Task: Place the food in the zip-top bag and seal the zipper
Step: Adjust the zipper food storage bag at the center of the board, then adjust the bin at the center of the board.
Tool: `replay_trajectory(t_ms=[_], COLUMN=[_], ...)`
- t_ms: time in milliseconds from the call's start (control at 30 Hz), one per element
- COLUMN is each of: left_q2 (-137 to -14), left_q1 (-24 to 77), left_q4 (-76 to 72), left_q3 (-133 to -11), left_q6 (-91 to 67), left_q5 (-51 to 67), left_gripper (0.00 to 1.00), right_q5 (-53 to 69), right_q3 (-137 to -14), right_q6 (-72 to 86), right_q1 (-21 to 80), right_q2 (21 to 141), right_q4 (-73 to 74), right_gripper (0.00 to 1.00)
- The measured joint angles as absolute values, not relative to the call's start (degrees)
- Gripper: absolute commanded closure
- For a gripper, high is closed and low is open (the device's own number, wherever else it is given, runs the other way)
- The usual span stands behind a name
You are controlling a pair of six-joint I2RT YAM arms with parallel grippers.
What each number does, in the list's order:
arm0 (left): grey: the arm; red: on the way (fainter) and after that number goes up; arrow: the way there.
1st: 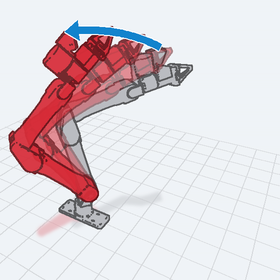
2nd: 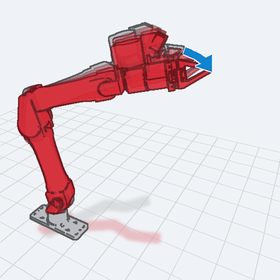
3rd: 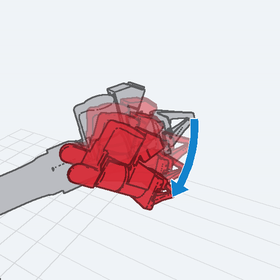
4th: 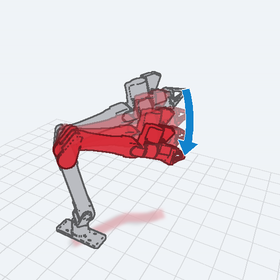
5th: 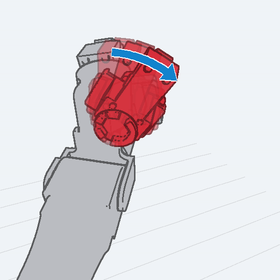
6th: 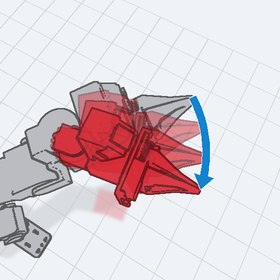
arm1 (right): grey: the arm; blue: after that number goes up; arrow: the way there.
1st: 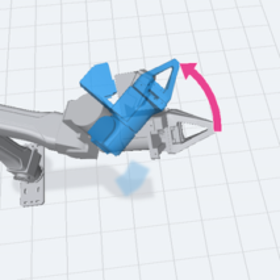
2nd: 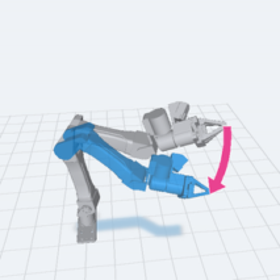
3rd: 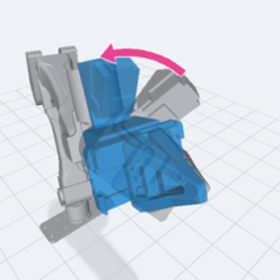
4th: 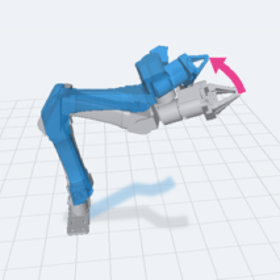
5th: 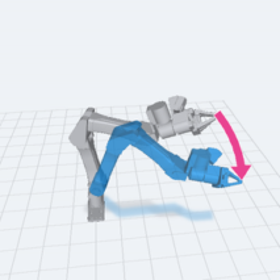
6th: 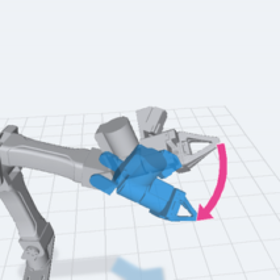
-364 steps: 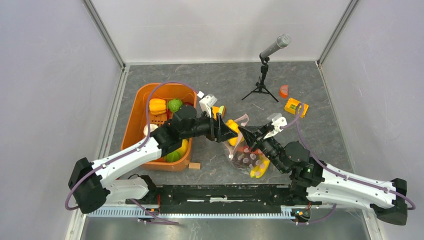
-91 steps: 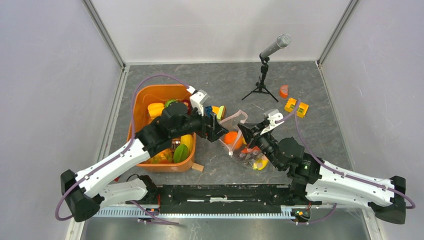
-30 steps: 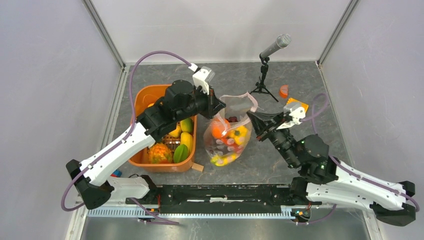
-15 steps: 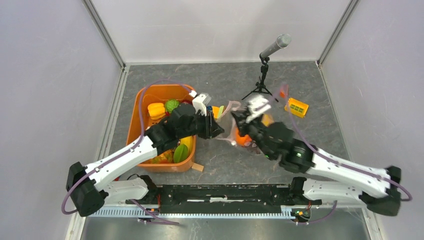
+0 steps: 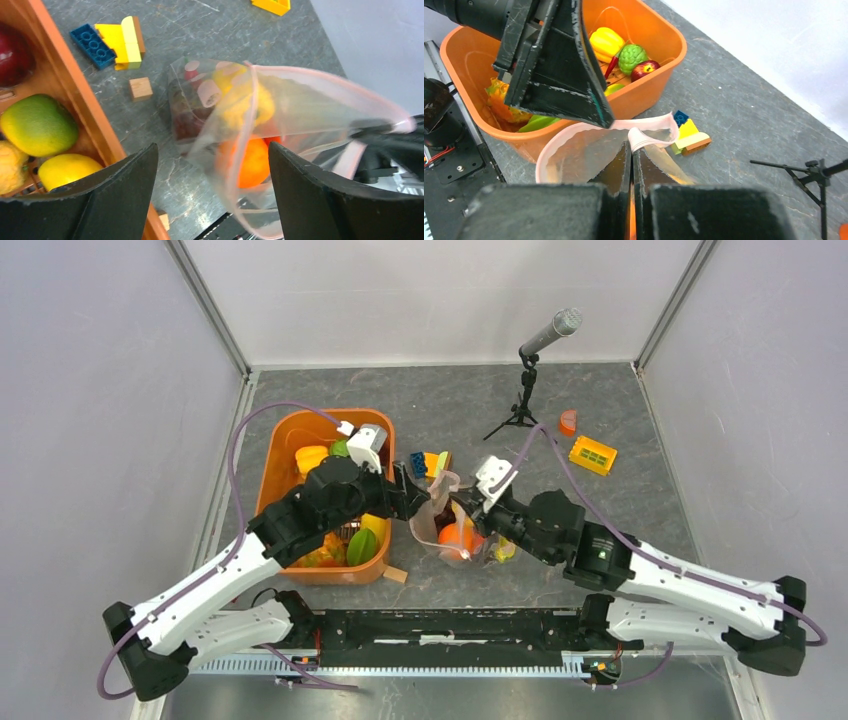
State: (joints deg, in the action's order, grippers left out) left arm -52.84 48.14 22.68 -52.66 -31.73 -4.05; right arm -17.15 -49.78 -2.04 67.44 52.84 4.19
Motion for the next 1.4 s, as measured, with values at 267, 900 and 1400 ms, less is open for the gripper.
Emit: replay_trajectory(t_ms=[267,900,1400], left_q2=[-49.7,-43.8,-60.7], left_q1=[48.1,48.1,47.7], left_q4=[28.3,46.0,65.1], left_q3=[-52.7,-50.9,-53.6], left_q6=[-28.8,-35.6,-45.7], left_q5=[-9.7,-20.5,-15.3], left_gripper=[0.02,0.06,0.00], right_q5=[-22.3,-28.8,-29.6], right_q3=[-45.4,-43.1,-42.6], right_q6=[-2.0,0.9,1.0], right_q1=[67.4,67.4,67.4], right_q2=[42.9,39.5,42.6], right_q4=[5.2,5.1,1.7], right_gripper=[0.98,0.98,0.98])
